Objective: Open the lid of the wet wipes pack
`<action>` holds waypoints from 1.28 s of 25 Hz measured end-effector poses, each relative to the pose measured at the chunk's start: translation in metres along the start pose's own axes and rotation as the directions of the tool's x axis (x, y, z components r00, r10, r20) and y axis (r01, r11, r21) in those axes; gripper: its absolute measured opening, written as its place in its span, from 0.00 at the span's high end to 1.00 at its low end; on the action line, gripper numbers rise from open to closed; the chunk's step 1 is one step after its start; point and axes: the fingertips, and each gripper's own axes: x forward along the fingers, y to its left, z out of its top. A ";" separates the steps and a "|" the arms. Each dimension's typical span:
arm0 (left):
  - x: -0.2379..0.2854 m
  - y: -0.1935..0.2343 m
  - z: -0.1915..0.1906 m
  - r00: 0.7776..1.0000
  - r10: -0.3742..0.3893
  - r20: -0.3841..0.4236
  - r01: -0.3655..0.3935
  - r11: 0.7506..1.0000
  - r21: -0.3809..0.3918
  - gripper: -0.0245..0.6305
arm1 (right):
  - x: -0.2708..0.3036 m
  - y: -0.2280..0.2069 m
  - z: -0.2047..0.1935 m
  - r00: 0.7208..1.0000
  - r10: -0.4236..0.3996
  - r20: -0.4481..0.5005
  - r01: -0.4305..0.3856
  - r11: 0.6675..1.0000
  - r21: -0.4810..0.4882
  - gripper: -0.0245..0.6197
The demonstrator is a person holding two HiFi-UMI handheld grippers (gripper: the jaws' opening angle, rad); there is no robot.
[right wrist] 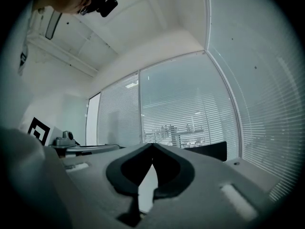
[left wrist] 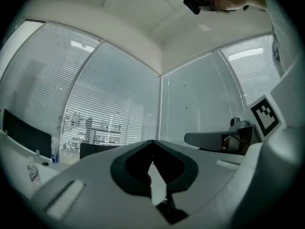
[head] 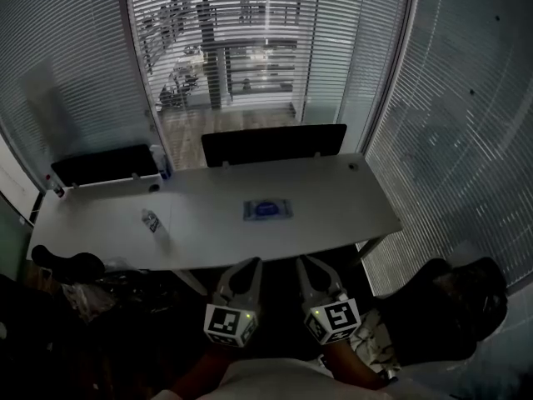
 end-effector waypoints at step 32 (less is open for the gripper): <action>0.041 -0.042 -0.031 0.998 0.052 -0.034 -0.052 0.999 0.004 0.96 | -0.024 -0.057 -0.024 0.998 0.057 -0.032 -0.056 0.998 0.014 0.96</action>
